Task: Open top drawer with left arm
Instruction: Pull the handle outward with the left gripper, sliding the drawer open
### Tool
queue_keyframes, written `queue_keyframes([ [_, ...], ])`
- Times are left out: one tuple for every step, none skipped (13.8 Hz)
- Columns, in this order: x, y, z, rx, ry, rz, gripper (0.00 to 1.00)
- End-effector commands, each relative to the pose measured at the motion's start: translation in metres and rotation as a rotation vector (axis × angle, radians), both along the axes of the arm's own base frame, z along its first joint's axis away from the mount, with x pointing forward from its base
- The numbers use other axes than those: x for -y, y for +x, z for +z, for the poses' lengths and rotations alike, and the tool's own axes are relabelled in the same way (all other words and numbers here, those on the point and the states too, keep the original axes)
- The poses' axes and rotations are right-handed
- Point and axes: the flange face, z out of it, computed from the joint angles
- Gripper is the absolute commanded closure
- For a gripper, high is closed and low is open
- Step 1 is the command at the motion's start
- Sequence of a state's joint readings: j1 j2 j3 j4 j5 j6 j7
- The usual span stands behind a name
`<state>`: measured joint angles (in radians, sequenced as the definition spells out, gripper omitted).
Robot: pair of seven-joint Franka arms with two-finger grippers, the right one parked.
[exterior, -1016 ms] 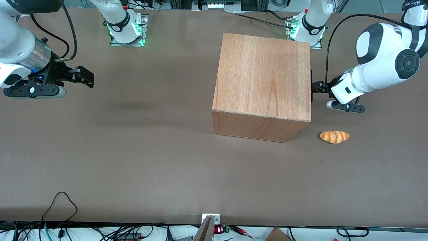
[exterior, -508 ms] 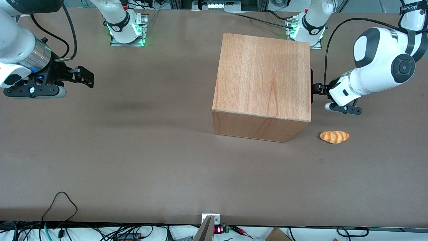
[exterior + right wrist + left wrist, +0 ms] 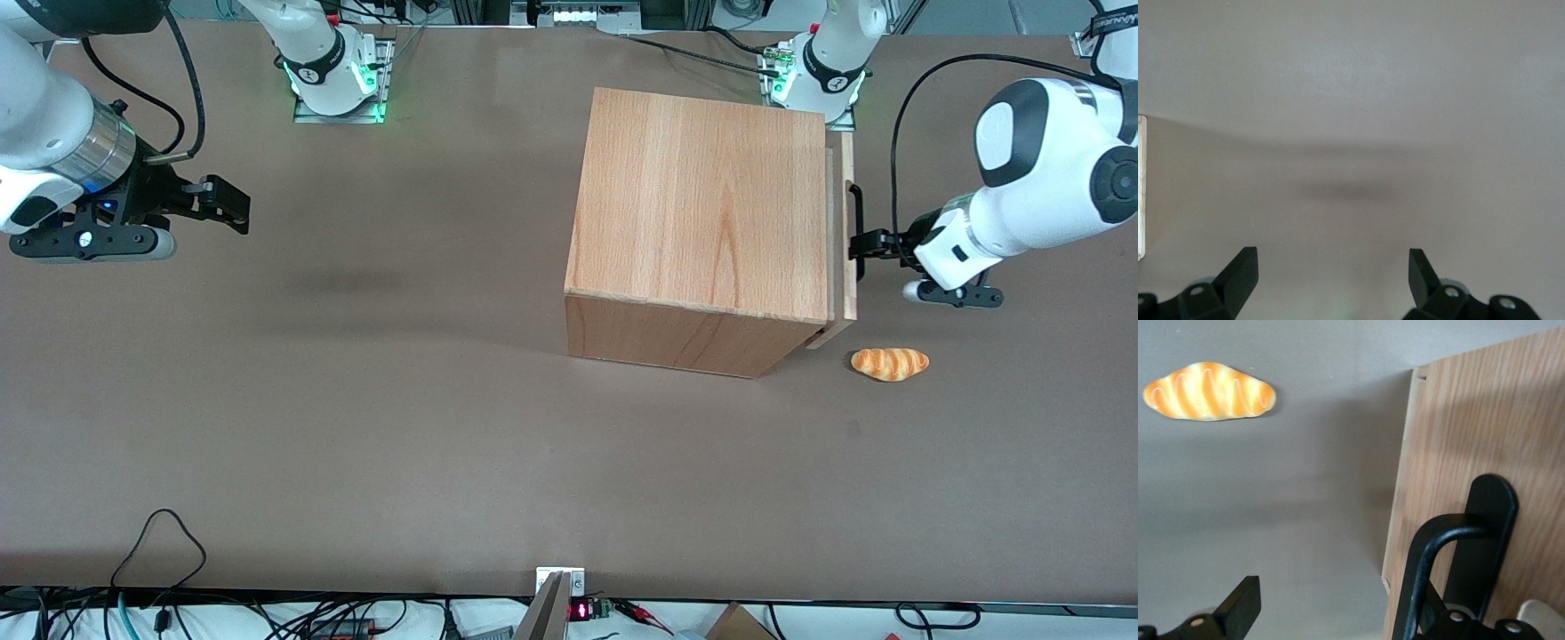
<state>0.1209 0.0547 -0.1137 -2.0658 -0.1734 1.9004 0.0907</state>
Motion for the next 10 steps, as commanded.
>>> queue_keyframes([
  [-0.025, 0.003, -0.006, 0.012, 0.023, -0.01, 0.0],
  [-0.034, 0.004, -0.005, 0.015, 0.024, 0.004, 0.0],
  [-0.039, 0.004, -0.005, 0.02, 0.024, 0.011, 0.0],
  [-0.049, 0.005, -0.005, 0.029, 0.021, 0.012, 0.0],
  [-0.058, 0.005, -0.007, 0.03, 0.019, 0.016, 0.0],
  [-0.066, 0.005, -0.008, 0.034, 0.017, 0.02, 0.0],
  [-0.082, 0.005, -0.009, 0.036, 0.014, 0.035, 0.0],
  [-0.094, 0.004, -0.012, 0.04, 0.01, 0.036, 0.0],
  [-0.106, 0.003, -0.013, 0.046, 0.009, 0.048, 0.0],
  [-0.119, 0.002, -0.013, 0.056, 0.009, 0.06, 0.0],
])
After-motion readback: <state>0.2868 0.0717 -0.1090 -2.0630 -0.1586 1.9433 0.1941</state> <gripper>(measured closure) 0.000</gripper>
